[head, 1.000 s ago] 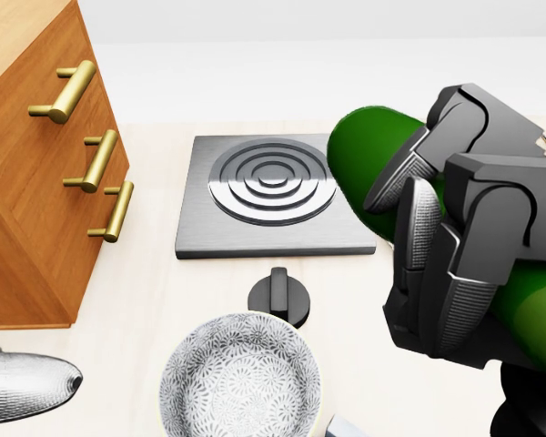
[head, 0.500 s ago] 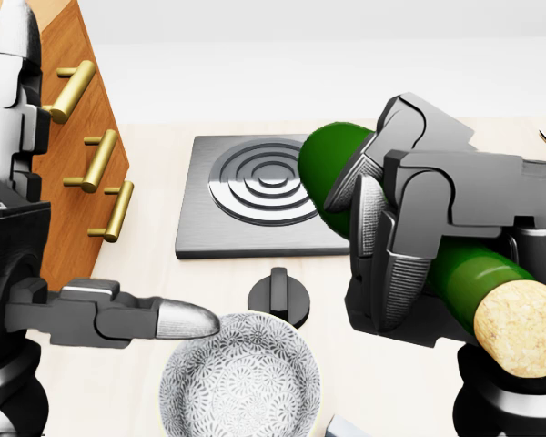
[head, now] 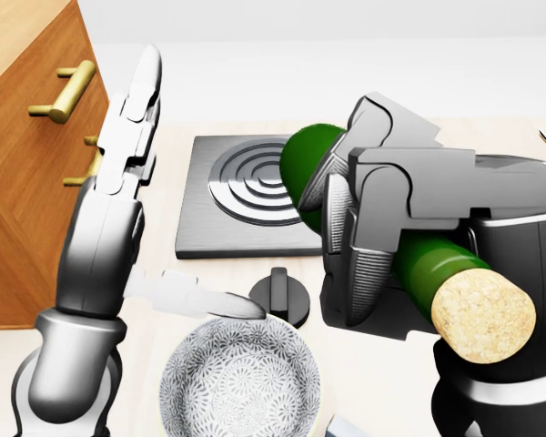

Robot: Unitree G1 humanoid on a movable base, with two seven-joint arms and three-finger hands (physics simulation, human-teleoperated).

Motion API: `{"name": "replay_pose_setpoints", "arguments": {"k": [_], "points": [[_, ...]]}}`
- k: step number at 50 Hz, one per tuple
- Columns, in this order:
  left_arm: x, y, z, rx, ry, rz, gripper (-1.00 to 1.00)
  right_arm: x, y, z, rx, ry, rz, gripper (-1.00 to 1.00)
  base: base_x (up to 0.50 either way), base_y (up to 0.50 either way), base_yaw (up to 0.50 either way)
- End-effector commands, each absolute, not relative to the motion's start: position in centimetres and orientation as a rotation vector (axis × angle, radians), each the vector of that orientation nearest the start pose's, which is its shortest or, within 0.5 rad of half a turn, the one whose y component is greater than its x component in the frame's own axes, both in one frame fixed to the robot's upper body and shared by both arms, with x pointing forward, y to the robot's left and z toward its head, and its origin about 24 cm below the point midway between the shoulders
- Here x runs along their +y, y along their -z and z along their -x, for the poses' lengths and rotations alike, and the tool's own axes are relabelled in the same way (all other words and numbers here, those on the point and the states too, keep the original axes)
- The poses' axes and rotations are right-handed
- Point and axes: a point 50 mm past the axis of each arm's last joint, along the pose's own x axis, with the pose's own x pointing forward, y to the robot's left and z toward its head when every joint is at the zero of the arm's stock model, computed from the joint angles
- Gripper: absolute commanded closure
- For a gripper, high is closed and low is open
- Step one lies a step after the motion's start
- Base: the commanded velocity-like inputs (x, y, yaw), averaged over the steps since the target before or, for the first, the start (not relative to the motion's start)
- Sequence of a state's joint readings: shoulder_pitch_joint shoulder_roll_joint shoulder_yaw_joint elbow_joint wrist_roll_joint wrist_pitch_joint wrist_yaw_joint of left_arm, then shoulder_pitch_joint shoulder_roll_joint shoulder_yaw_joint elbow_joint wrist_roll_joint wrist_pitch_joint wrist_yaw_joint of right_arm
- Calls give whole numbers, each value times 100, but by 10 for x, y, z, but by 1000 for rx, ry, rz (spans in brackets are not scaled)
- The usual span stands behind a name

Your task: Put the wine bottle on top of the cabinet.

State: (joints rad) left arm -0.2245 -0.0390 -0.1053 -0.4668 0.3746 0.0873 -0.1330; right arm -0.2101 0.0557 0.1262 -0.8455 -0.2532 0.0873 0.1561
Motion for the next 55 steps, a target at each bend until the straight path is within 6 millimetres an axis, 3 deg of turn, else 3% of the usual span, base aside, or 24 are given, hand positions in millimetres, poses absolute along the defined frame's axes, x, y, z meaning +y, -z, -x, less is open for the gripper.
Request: {"name": "replay_pose_setpoints", "arguments": {"k": [1, 17, 30, 37, 55], "points": [[89, -180, -261, -547, 180, -363, -100, -102, -250, -198, -946, -139, 46, 100, 0, 0, 0], [82, -197, -253, -627, 201, -366, -100, -98, -248, -200, -933, -151, 51, 100, 0, 0, 0], [73, -215, -211, -758, 253, -367, -100, -98, -246, -203, -915, -151, 55, 100, 0, 0, 0], [71, -219, -204, -785, 263, -373, -100, -99, -247, -202, -920, -147, 58, 100, 0, 0, 0], [72, -193, -244, -624, 233, -347, -100, -95, -253, -195, -962, -157, 59, 100, 0, 0, 0]]}}
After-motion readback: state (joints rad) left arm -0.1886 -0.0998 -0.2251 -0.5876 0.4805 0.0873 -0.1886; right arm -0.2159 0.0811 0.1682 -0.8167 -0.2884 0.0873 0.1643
